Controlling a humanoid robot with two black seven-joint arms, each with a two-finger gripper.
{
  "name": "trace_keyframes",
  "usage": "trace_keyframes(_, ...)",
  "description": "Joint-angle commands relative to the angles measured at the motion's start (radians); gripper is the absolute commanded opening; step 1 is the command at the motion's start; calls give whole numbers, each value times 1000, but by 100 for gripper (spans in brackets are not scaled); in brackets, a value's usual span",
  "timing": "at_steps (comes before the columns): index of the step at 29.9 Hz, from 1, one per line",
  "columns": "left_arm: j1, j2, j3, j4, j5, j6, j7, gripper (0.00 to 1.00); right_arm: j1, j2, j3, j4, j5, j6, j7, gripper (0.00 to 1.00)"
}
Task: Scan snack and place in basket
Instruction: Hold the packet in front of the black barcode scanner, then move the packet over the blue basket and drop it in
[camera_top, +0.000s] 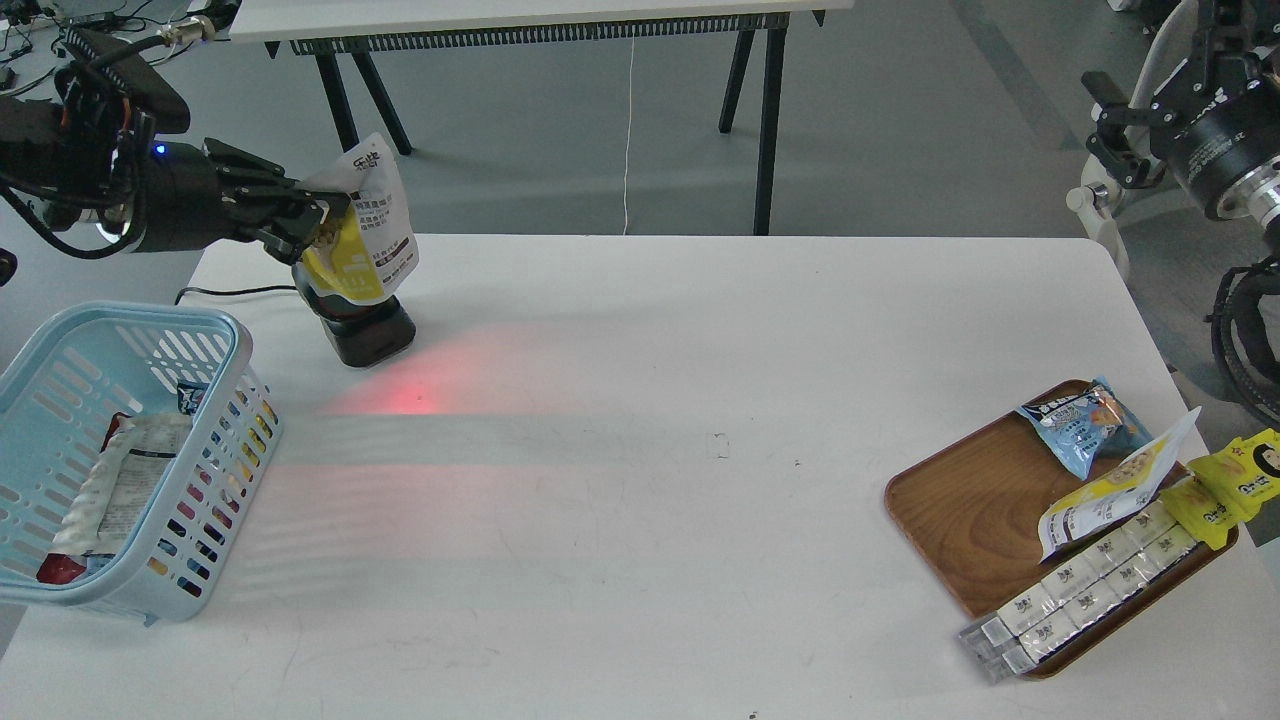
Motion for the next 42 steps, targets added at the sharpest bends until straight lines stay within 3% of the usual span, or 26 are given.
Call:
trace_keyframes(1, 1, 22, 1, -71, -2, -5, 0, 0, -1, 2, -1, -1, 0, -1, 0, 96)
trace_keyframes(13, 104, 1, 2, -121, 5, -18, 0, 0, -12, 2, -1, -6, 0, -2, 0, 96)
trace_keyframes(21, 93, 28, -57, -121, 17, -18, 0, 0, -26, 3, -1, 0, 0, 0, 0, 96)
trace_keyframes(28, -19, 121, -97, -123, 67, -97, 0, 0, -26, 2, -1, -1, 0, 0, 0, 96)
trace_keyframes(36, -48, 318, -100, -156, 148, -104, 0, 0, -41, 2, 6, -6, 0, 0, 0, 96)
trace_keyframes(39, -54, 430, -120, -230, 149, -118, 0, 0, -43, 3, 9, -7, -1, 0, 0, 96)
trace_keyframes(42, -60, 536, -158, -322, 152, -187, 0, 0, -44, 15, 10, -14, -3, 0, 0, 96)
